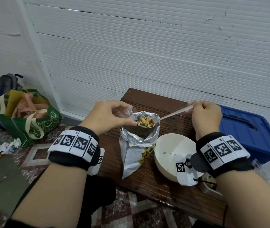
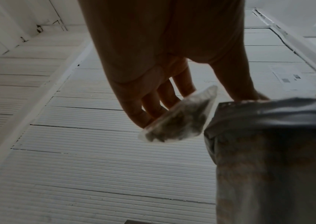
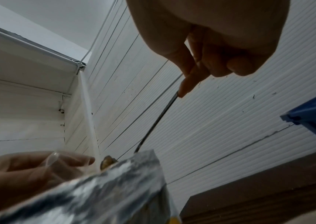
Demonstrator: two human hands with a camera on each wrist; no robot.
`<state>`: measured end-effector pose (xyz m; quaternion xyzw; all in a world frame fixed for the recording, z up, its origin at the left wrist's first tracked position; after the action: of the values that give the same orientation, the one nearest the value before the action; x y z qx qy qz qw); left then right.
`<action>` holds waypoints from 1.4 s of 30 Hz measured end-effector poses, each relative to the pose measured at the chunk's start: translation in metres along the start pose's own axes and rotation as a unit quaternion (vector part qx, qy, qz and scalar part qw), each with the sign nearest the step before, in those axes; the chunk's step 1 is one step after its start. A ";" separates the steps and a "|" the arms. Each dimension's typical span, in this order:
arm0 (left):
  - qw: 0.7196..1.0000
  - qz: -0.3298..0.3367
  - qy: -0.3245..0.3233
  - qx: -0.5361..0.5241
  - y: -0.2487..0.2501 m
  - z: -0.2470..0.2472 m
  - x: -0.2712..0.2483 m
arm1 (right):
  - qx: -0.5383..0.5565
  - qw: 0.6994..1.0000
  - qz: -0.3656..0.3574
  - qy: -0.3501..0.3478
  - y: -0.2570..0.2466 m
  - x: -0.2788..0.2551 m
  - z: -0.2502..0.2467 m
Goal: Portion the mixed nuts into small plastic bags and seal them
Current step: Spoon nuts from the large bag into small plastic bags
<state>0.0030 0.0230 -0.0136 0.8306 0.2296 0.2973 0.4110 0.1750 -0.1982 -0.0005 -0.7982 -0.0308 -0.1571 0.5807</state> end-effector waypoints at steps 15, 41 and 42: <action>0.999 0.043 0.000 0.018 0.013 0.019 -0.002 | 0.015 0.995 -0.095 -0.016 -0.046 -0.007 0.009; 0.994 -0.019 0.092 -0.055 0.003 -0.005 0.004 | 0.178 0.968 -0.156 0.084 -0.060 -0.013 -0.021; 0.995 -0.017 0.086 -0.057 0.003 -0.005 0.004 | 0.150 0.973 -0.163 0.067 -0.056 -0.015 -0.016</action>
<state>0.0029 0.0267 -0.0071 0.7731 0.2610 0.3727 0.4419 0.1444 -0.1929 0.0514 -0.6740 -0.1453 -0.2964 0.6609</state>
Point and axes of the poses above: each hand's wrist, its own x-axis towards the middle knuckle, its own z-axis out of the palm, y = z × x, the point moved 7 cm from there along x, towards the middle knuckle, and after that the axes turned 14 degrees about y, right-handed, at the moved point
